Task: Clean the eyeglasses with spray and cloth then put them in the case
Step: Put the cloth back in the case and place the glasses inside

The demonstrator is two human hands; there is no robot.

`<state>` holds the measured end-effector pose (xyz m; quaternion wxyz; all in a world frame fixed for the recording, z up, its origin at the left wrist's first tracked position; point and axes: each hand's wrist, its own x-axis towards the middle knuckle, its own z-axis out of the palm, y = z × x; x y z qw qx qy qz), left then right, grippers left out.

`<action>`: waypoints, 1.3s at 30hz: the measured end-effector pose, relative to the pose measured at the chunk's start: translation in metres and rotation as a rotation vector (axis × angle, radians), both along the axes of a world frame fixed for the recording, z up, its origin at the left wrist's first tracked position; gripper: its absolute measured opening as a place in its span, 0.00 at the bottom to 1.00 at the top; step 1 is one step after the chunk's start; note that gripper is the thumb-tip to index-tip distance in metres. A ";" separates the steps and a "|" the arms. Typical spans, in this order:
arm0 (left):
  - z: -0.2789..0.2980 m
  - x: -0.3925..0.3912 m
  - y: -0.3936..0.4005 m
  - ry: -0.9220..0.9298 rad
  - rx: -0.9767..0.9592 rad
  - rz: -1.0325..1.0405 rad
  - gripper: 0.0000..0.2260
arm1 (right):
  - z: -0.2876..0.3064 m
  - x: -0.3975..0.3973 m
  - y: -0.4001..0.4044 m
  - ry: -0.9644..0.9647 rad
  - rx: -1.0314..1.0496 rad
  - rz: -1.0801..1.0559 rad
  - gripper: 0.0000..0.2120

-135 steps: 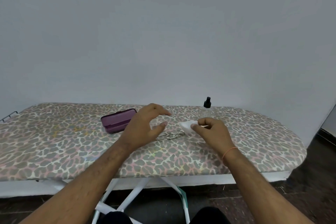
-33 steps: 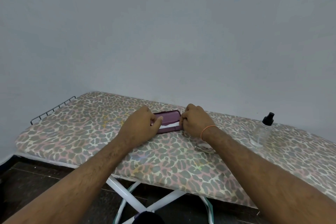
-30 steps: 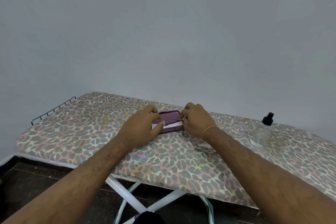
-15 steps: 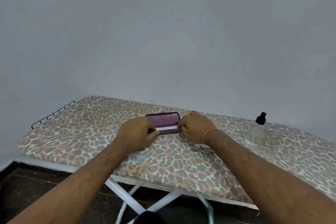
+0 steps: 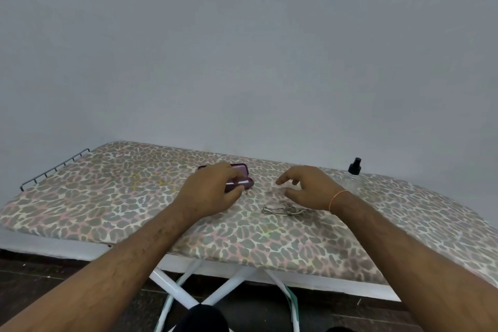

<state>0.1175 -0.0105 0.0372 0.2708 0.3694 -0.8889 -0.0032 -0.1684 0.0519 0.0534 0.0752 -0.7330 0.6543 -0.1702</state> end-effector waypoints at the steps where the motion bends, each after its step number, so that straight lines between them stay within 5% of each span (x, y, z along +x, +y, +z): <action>1: 0.001 -0.008 0.003 0.008 0.024 -0.026 0.13 | 0.001 -0.006 0.006 -0.012 0.006 -0.010 0.12; 8: -0.004 -0.043 0.010 -0.095 0.244 -0.107 0.15 | -0.004 -0.044 0.035 -0.040 0.095 -0.026 0.15; 20: -0.026 -0.053 0.016 0.051 0.544 0.041 0.08 | -0.030 -0.052 0.036 -0.108 0.099 -0.097 0.19; 25: -0.027 -0.057 0.011 0.280 0.745 0.097 0.05 | -0.037 -0.050 0.036 -0.244 0.038 -0.124 0.17; 32: -0.014 -0.069 0.016 0.867 1.153 0.104 0.08 | -0.042 -0.020 0.041 -0.536 -0.105 -0.150 0.16; 39: 0.011 -0.057 0.003 0.930 1.162 -0.025 0.08 | -0.021 0.003 0.048 -0.651 -0.118 0.007 0.18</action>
